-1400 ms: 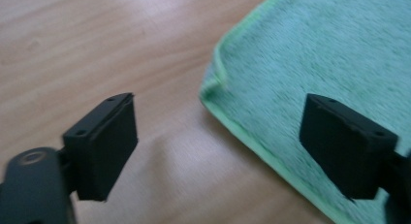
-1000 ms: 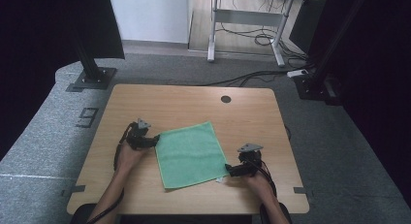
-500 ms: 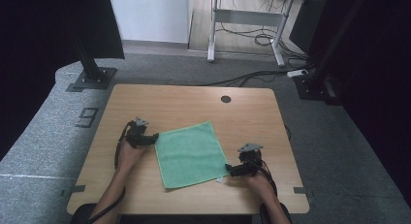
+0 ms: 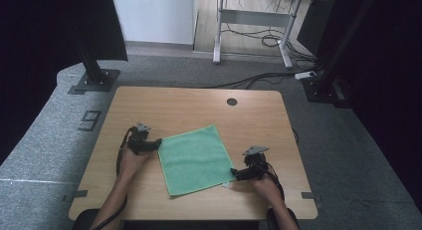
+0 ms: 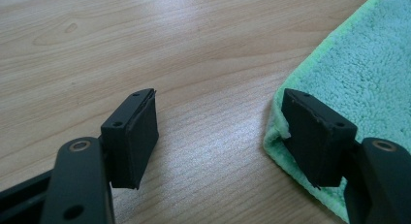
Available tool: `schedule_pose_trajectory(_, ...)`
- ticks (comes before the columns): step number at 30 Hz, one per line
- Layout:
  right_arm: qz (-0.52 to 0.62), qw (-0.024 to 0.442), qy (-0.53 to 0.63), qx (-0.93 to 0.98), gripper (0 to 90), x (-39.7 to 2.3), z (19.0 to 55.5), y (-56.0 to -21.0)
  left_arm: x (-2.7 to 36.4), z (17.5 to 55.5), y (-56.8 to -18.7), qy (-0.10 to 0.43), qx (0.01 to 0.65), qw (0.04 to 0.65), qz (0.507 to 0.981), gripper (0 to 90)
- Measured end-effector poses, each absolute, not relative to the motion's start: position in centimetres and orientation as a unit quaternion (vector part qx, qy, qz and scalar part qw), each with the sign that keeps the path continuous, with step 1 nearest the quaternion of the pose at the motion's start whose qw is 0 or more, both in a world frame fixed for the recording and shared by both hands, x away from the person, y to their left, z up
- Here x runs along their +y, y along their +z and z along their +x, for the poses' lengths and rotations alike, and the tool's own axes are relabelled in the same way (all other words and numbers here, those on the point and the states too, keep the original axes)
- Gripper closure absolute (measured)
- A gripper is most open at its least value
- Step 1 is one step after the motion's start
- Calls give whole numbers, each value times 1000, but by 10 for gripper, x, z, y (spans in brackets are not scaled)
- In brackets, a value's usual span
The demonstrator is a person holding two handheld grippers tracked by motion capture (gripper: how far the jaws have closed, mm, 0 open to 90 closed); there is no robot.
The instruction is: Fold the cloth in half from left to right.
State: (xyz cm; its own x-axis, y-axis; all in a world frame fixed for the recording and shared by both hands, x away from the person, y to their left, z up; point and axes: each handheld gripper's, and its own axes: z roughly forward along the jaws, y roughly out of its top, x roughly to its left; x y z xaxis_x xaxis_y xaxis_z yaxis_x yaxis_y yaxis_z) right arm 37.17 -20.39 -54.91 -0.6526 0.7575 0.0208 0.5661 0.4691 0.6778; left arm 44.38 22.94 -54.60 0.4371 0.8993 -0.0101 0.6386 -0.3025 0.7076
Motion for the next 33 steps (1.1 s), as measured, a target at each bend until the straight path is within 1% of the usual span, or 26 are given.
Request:
schedule_pose_trajectory(6, 375, 137, 349, 848, 60, -198, 371, -541, 229, 444, -546, 199, 492, 327, 782, 302)
schedule_pose_trajectory(13, 353, 113, 368, 853, 67, -182, 368, -531, 229, 444, -546, 198, 492, 328, 782, 300)
schedule_pose_trajectory(19, 325, 93, 376, 863, 74, -162, 364, -528, 229, 444, -546, 198, 492, 327, 782, 299)
schedule_pose_trajectory(26, 295, 75, 378, 874, 128, -134, 359, -526, 229, 444, -546, 198, 492, 327, 782, 299)
schedule_pose_trajectory(33, 263, 57, 376, 887, 141, -103, 353, -526, 230, 444, -546, 198, 491, 327, 783, 299)
